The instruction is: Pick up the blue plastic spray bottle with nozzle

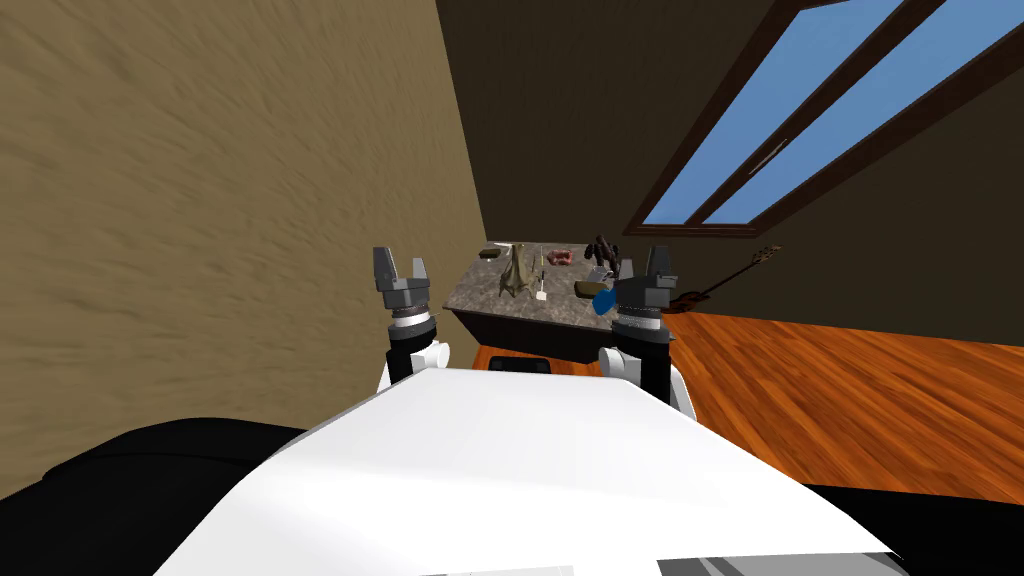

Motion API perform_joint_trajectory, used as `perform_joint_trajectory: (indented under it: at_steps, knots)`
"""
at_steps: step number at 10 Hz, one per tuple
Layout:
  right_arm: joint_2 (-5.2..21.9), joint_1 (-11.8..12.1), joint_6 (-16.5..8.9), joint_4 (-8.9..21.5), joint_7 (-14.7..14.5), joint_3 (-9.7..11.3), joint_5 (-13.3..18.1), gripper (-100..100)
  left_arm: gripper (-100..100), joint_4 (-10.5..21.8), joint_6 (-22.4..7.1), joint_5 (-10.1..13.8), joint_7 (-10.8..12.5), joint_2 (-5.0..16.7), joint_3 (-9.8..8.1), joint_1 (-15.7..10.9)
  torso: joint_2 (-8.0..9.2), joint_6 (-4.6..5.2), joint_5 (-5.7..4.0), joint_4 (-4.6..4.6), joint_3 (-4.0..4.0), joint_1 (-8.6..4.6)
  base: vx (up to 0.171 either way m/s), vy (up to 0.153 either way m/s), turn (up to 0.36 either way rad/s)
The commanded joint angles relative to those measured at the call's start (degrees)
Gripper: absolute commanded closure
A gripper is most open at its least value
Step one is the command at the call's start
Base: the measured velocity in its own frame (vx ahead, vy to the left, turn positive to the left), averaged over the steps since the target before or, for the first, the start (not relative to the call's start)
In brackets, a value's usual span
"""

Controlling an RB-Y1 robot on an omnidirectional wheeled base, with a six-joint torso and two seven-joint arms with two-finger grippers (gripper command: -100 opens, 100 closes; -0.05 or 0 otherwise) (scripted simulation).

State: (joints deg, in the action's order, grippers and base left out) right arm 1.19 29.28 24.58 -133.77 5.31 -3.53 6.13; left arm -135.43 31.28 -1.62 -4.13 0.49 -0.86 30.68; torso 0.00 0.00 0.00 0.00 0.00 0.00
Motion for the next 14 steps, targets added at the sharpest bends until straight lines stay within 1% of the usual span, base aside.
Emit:
perform_joint_trajectory:
  at_steps: [1,3,6,14]
  knots:
    - [2.78,-0.40,-0.54,0.92,-0.86,-0.06,0.46,-100,0,0.00,0.00,0.00,0.00,0.00,0.00,0.00,0.00,0.00,0.00,0.00,0.00,0.00,-0.020,-0.004,0.014]
    - [5.50,-0.92,-1.33,2.24,-2.06,-0.17,1.13,-100,0,0.00,0.00,0.00,0.00,0.00,0.00,0.00,0.12,0.00,-0.01,0.02,0.07,-0.07,-0.044,-0.013,0.017]
    - [10.04,-1.90,-3.02,5.04,-4.52,-0.44,2.59,-100,0,0.00,0.00,0.00,0.00,0.00,0.00,-0.01,0.21,0.00,-0.01,0.04,0.12,-0.03,-0.054,-0.005,0.024]
    - [22.50,-4.54,-8.60,14.63,-12.11,-1.10,7.81,-100,0,0.00,0.00,0.00,0.00,0.00,0.00,-0.01,0.20,0.00,-0.01,0.05,0.12,-0.05,-0.056,-0.006,0.027]
